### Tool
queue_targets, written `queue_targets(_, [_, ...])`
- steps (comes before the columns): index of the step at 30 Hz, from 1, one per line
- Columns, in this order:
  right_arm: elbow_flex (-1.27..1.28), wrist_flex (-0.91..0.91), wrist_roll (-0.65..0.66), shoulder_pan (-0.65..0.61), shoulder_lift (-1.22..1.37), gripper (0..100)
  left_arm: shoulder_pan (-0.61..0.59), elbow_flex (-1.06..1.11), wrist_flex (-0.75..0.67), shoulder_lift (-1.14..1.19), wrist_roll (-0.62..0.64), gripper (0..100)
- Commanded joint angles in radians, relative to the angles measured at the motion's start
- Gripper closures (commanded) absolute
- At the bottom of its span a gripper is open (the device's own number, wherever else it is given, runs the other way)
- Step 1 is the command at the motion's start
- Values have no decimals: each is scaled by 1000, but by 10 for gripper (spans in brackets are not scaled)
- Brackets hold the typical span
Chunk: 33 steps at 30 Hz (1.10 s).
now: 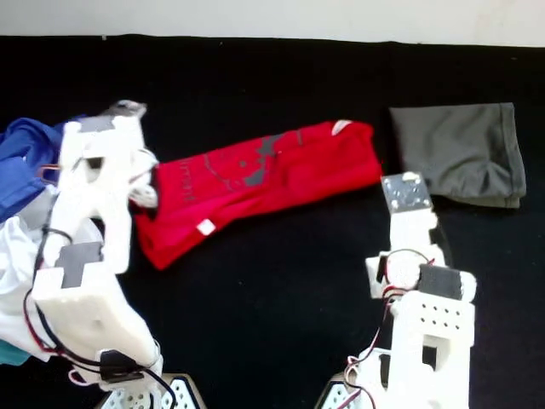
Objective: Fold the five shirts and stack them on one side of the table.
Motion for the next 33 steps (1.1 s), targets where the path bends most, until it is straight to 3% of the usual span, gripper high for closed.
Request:
queue_targets(1, [53,-79,5,8,-19,868,-104,-108,81,-16,-52,992])
queue_targets(6, [145,-189,3,8,-19,868,-206,-194,172,-16,-129,992])
queue_targets(10, [271,-331,3,8,-19,868,-166,-237,216,-16,-140,992])
queue_targets(16, [455,-533,3,10,-27,868,85,-418,295,-22,-133,992])
queue_targets(21, [484,-565,2,42,-28,868,369,-628,285,-30,-120,992])
queue_targets(26, [492,-565,2,41,-28,868,576,-771,135,81,-114,992])
queue_targets(33, [492,-579,-83,44,-28,868,696,-960,-57,392,-115,992])
